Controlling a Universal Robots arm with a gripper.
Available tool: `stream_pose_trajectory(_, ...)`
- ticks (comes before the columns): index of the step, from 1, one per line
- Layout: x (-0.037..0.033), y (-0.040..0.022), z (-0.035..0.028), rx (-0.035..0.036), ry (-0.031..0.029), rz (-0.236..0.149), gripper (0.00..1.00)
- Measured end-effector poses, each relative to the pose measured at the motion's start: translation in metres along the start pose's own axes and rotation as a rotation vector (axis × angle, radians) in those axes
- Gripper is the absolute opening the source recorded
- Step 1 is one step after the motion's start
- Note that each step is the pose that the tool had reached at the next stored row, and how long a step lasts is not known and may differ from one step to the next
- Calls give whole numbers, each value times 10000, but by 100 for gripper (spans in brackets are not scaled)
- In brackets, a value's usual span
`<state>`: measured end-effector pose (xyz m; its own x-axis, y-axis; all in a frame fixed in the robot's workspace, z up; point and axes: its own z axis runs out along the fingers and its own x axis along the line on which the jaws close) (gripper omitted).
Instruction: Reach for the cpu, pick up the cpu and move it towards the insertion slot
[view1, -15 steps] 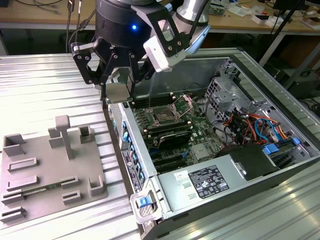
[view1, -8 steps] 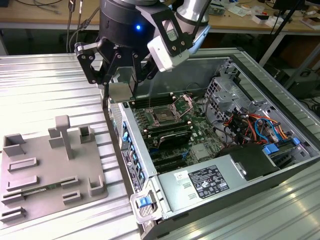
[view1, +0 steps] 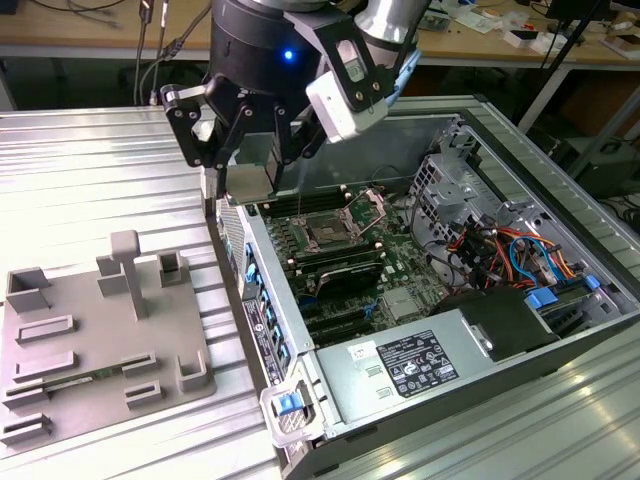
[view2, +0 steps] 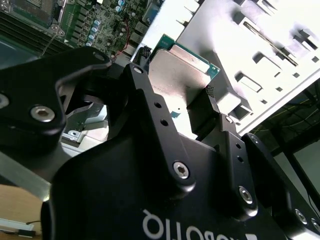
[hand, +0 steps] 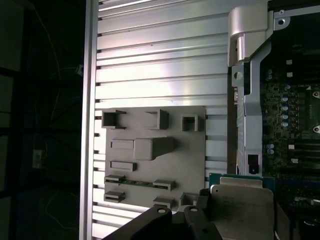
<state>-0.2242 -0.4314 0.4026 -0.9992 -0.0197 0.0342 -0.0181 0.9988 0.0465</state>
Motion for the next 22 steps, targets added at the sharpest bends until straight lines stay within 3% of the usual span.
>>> stream_pose_trajectory(5,-36,-1,-1,1,-1,0,55)
stream_pose_trajectory(12,-151,-3,-5,4,0,0,55)
stream_pose_trajectory(22,-251,-5,-7,8,0,1,55)
